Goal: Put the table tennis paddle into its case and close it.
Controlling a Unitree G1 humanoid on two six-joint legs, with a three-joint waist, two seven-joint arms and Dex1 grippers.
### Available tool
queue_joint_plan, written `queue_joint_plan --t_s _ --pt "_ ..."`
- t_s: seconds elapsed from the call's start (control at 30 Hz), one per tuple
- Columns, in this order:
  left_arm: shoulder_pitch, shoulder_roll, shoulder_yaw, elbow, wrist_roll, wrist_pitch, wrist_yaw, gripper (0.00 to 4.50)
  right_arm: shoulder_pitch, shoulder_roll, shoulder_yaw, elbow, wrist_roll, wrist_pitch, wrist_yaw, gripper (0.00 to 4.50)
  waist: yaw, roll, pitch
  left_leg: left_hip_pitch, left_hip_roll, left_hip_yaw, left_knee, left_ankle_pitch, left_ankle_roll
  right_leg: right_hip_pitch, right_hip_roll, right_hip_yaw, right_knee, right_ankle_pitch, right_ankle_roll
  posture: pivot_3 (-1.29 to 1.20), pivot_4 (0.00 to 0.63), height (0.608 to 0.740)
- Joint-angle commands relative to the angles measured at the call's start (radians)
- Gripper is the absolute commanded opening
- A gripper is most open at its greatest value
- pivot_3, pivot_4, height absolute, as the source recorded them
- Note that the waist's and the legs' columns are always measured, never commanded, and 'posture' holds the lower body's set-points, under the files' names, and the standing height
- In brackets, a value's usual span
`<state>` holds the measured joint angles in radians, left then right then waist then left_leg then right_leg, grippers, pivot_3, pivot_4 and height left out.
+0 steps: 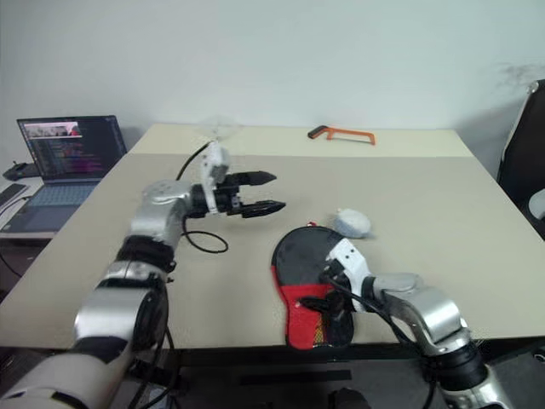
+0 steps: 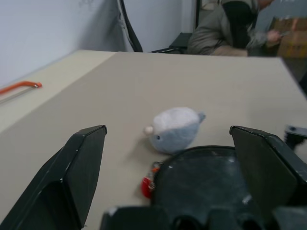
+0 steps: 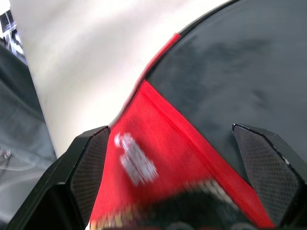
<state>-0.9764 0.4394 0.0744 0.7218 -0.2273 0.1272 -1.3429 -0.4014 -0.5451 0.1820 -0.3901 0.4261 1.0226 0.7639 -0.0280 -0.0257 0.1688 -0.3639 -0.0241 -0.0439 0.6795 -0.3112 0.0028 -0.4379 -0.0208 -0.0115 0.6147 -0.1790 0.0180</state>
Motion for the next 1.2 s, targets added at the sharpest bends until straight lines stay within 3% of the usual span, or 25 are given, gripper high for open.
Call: queue_joint_plan --t_s 0.03,0.13,0.3,0.57,0.67,1.0,1.2 --pt "0.075 0.011 -0.006 -0.195 -0.054 0.123 0.028 4.48 -0.051 -0.076 -0.073 -0.104 0.07 -0.003 0.066 4.5 0.001 0.0 0.0 -0.001 0.0 0.0 0.0 0.0 0.0 -0.001 0.0 0.0 0.001 0.0 -0.001 0.0 0.15 0.74" --pt "0.204 -0.034 -0.034 -0.379 -0.097 0.232 0.085 4.48 -0.179 -0.118 -0.179 -0.041 0.102 -0.025 0.069 4.5 0.002 0.0 0.002 -0.001 0.001 -0.001 0.0 0.0 0.0 -0.001 -0.001 0.0 0.001 0.0 -0.001 0.0 0.15 0.74" --pt "0.296 -0.078 -0.146 -0.511 -0.063 0.282 0.139 4.48 -0.39 0.008 -0.231 0.314 -0.022 -0.147 -0.149 4.5 0.005 -0.003 0.003 0.0 0.001 0.001 0.001 0.0 -0.001 -0.001 -0.003 0.002 0.002 0.001 -0.001 0.0 0.15 0.74" --pt "0.296 -0.103 -0.266 -0.462 0.058 0.238 0.266 4.48 -0.478 0.115 -0.172 0.685 -0.149 -0.328 -0.2 4.5 0.004 -0.001 0.004 0.0 0.001 0.005 0.0 0.001 -0.002 -0.004 -0.003 0.003 0.008 0.004 -0.008 0.0 0.15 0.74" --pt "0.329 -0.155 -0.261 -0.493 0.014 0.303 0.3 4.48 -0.504 0.147 -0.177 0.797 -0.164 -0.381 -0.201 4.5 0.003 -0.001 0.004 0.0 0.001 0.006 0.0 0.001 -0.001 -0.005 -0.004 0.004 0.01 0.004 -0.008 0.0 0.15 0.74" --pt "0.369 -0.226 -0.313 -0.394 0.056 0.358 0.392 4.48 -0.553 0.2 -0.155 1.032 -0.213 -0.465 -0.155 4.5 0.0 -0.001 0.004 0.004 0.001 0.006 0.001 0.002 -0.001 -0.004 -0.003 0.004 0.013 0.004 -0.009 0.0 0.15 0.74" --pt "0.372 -0.243 -0.324 -0.377 0.064 0.359 0.433 4.48 -0.588 0.218 -0.149 1.158 -0.27 -0.485 -0.198 4.5 0.0 -0.001 0.004 0.007 0.001 0.006 0.001 0.002 -0.001 -0.001 -0.003 0.004 0.013 0.004 -0.009 0.0 0.15 0.74"
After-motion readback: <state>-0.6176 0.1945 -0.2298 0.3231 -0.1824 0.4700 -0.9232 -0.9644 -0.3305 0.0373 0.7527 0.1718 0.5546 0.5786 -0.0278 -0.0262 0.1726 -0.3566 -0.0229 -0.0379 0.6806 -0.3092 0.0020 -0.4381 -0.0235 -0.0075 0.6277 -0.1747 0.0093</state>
